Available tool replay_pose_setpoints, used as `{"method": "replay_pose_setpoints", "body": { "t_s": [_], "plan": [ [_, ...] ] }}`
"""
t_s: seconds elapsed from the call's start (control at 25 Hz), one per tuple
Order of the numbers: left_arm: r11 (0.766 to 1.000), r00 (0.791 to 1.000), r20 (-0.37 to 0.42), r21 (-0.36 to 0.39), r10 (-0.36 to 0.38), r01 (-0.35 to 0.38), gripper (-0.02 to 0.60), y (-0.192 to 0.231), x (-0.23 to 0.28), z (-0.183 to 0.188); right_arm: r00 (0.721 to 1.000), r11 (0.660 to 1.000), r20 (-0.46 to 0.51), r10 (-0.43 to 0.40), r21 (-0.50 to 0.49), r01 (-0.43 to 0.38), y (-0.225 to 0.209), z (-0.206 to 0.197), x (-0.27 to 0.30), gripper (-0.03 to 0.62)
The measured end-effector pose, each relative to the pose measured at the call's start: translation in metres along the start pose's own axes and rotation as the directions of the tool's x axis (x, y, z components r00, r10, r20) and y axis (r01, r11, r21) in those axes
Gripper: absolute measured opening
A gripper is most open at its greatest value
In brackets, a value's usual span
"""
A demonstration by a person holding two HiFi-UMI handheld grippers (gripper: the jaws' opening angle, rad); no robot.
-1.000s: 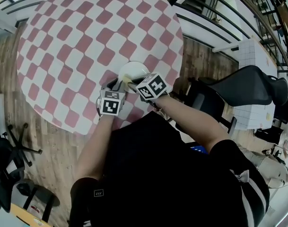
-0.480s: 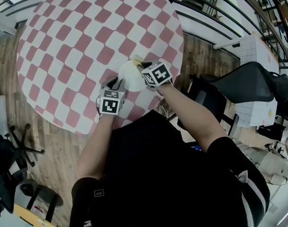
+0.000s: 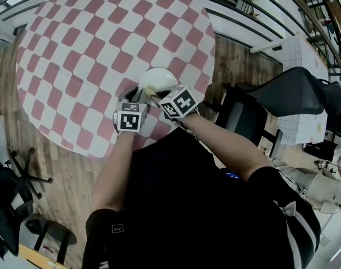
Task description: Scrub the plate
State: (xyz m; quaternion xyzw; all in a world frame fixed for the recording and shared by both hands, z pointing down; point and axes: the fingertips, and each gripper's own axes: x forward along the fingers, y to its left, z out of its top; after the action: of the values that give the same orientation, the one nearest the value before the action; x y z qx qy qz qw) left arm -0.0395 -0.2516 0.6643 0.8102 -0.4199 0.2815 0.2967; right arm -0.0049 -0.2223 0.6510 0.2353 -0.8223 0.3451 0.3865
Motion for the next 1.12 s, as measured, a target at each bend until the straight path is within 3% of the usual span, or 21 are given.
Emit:
{"method": "replay_pose_setpoints", "body": {
  "t_s": [0.24,0.36,0.48,0.88,1.0,1.12],
  "plan": [
    [0.998,1.000,0.007,0.058,0.013,-0.014,0.081,0.000,0.003,0.005,0.999,0.999,-0.047,-0.025,-0.025,0.024,-0.004,-0.032,-0.011,0.041],
    [0.999,1.000,0.018,0.048,0.008,-0.009,0.081,-0.001,0.003,0.004,0.996,0.998,-0.063,-0.056,-0.027,0.054,-0.018,-0.042,-0.023,0.041],
    [0.999,1.000,0.017,0.042,0.005,-0.005,0.080,-0.002,0.002,0.003,0.995,0.996,-0.053,-0.080,-0.042,0.078,-0.024,-0.032,-0.016,0.041],
    [0.997,1.000,0.024,0.081,-0.011,0.009,0.064,-0.009,0.003,0.004,0.981,0.975,0.047,-0.187,-0.112,0.191,-0.061,0.056,0.012,0.041],
    [0.997,1.000,0.029,0.076,-0.002,0.000,0.064,-0.008,0.003,0.003,0.975,0.975,0.050,-0.218,-0.042,0.220,-0.074,0.050,0.000,0.041],
    [0.996,0.999,0.033,0.084,0.005,-0.008,0.064,-0.007,0.002,0.002,0.976,0.976,0.018,-0.215,-0.033,0.215,-0.072,0.022,-0.010,0.041]
  ]
}}
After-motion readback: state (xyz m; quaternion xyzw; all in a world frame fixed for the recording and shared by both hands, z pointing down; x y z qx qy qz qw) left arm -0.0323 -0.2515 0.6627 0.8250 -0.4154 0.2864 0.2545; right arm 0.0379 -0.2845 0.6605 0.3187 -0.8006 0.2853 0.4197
